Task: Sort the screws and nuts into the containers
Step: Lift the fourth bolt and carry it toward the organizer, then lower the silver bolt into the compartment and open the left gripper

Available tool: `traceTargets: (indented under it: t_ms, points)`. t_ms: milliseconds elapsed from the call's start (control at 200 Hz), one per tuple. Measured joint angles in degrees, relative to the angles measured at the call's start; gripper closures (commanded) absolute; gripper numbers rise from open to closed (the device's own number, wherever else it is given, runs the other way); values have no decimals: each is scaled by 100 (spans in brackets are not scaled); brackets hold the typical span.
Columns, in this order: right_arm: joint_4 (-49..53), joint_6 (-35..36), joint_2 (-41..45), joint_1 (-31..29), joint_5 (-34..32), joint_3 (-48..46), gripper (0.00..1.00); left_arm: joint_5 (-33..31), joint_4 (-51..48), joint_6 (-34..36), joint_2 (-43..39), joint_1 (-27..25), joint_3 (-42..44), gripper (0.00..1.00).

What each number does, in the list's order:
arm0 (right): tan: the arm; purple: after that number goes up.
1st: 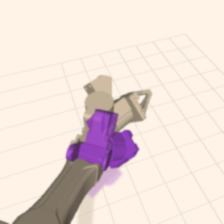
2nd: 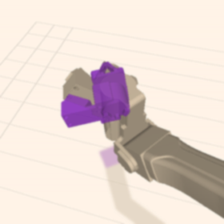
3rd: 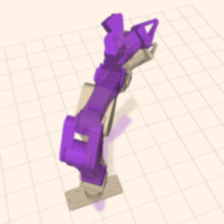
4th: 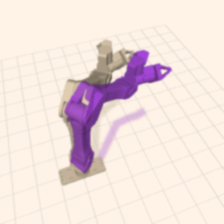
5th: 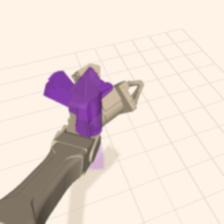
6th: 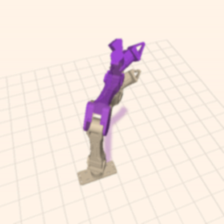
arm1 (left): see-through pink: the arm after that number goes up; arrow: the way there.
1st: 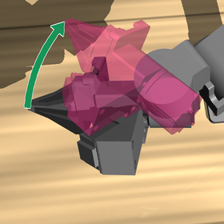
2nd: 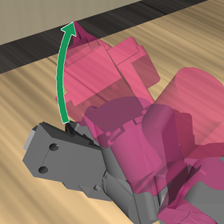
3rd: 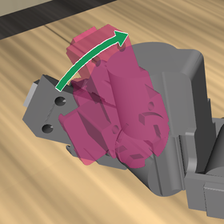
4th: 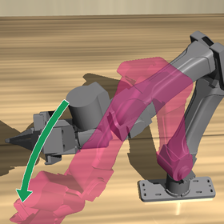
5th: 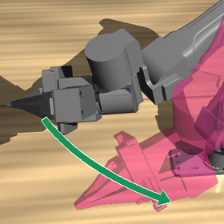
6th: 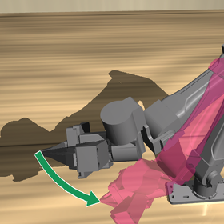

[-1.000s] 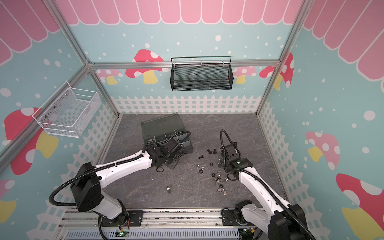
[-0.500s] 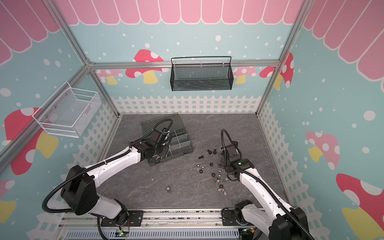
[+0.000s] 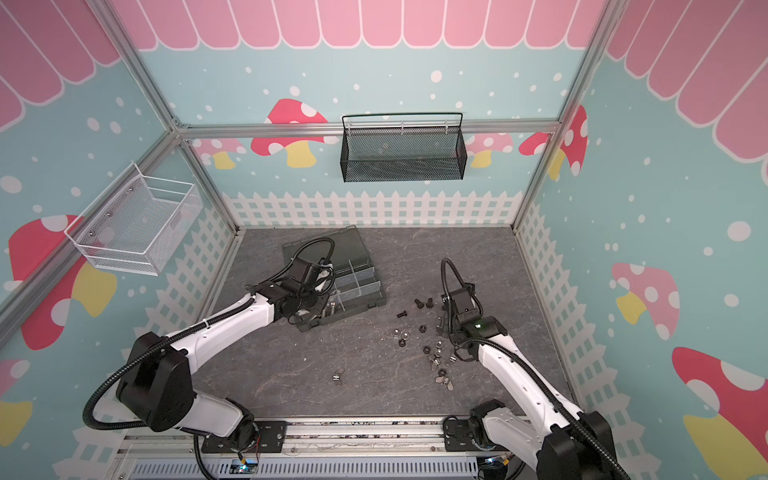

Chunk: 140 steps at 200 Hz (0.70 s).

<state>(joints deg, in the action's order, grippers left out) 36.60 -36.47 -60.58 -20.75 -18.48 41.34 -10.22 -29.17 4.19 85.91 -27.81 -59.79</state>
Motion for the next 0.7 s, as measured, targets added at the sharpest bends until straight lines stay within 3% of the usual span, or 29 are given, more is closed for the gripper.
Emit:
traceTargets:
  t_ms: [700]
  points:
    - [-46, 131, 247, 0, 254, 0, 2, 385, 87, 356, 101, 122, 101, 100]
